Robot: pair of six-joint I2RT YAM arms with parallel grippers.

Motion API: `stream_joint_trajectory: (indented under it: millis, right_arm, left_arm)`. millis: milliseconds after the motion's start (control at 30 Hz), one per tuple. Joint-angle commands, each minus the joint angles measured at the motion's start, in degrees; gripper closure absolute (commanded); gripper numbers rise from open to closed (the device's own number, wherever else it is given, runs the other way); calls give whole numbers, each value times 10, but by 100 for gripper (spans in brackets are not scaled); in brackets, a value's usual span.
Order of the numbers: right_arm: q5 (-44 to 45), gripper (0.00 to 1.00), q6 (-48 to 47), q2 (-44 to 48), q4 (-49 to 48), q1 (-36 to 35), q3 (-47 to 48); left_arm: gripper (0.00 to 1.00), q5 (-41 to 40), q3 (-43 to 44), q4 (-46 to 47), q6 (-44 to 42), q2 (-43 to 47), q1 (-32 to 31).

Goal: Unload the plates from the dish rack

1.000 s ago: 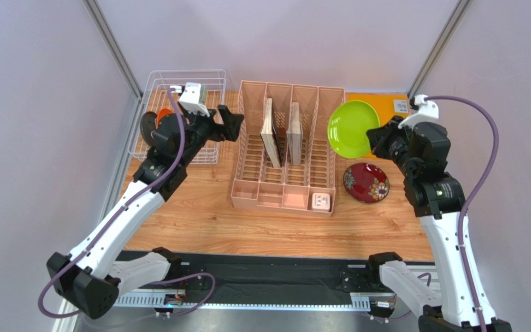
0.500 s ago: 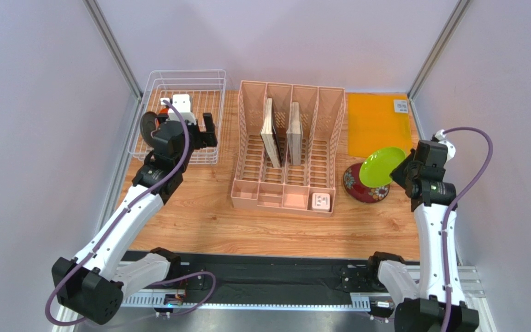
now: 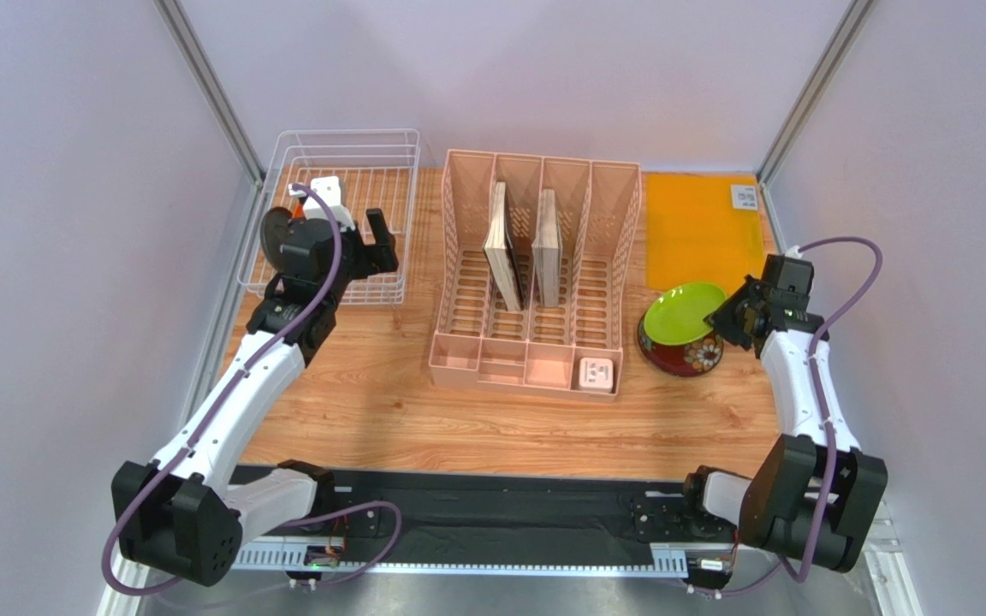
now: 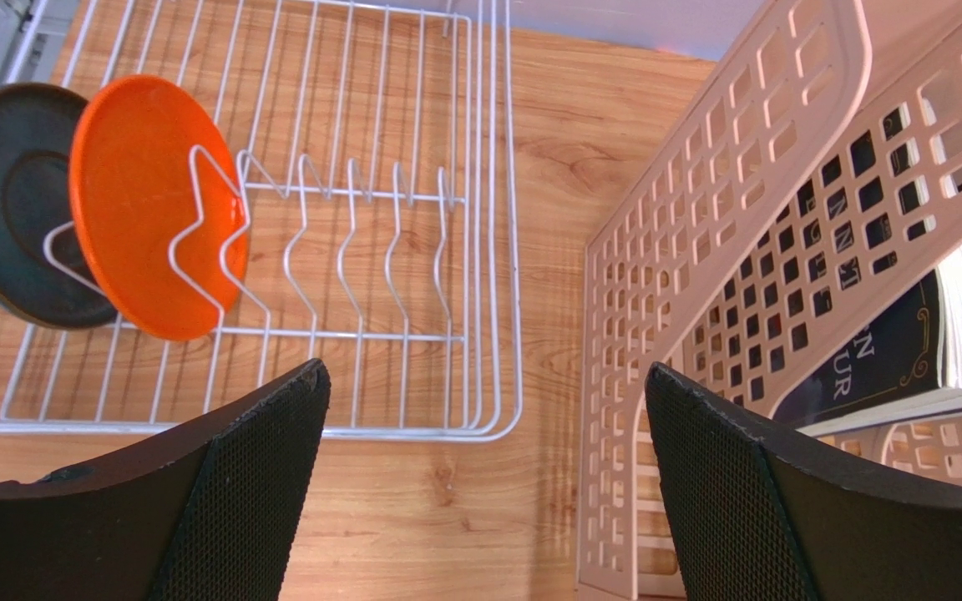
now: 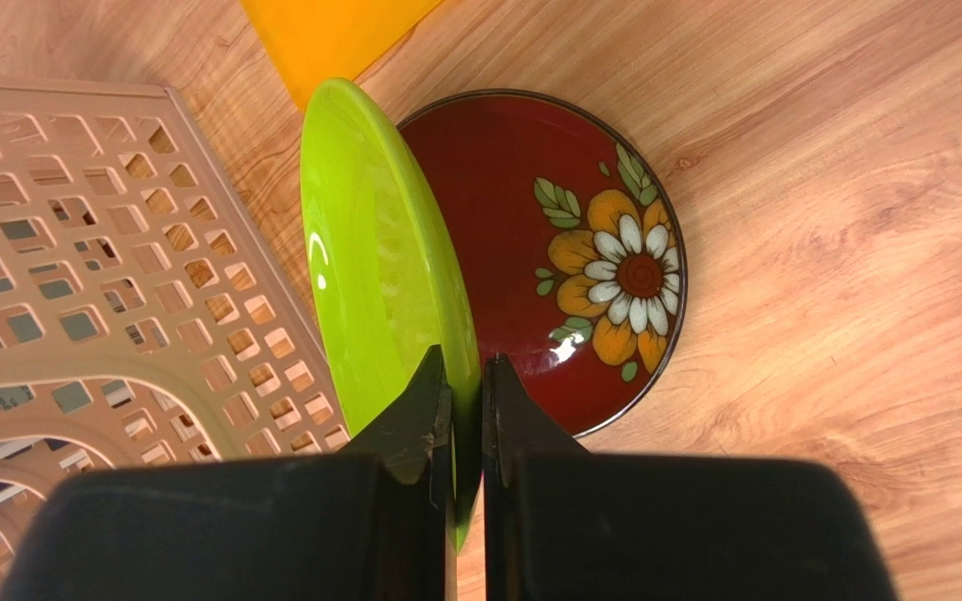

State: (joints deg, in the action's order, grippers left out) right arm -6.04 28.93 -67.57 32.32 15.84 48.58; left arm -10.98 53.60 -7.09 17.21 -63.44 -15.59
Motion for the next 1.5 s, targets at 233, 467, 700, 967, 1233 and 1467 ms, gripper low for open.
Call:
stream_joint_trajectory:
  millis: [233, 467, 700, 967, 1233, 1467]
  right_arm:
    - [11, 100, 32, -33, -23, 2, 9]
    - [16, 100, 25, -57, -8, 2, 0]
    - [23, 86, 17, -71, -10, 2, -14]
    - [29, 63, 6, -84, 3, 2, -24]
    - [27, 46, 3, -85, 3, 2, -25]
    - [60, 34, 0, -86, 19, 2, -2]
  left_arm:
    - [0, 31, 1, 9, 20, -12, 15]
    - [0, 54, 5, 12, 31, -23, 27]
    - [0, 69, 3, 17, 38, -27, 28]
    - [0, 76, -2, 19, 41, -27, 29]
    - [0, 76, -6, 21, 40, -26, 32]
    - [0, 26, 3, 20, 21, -43, 42]
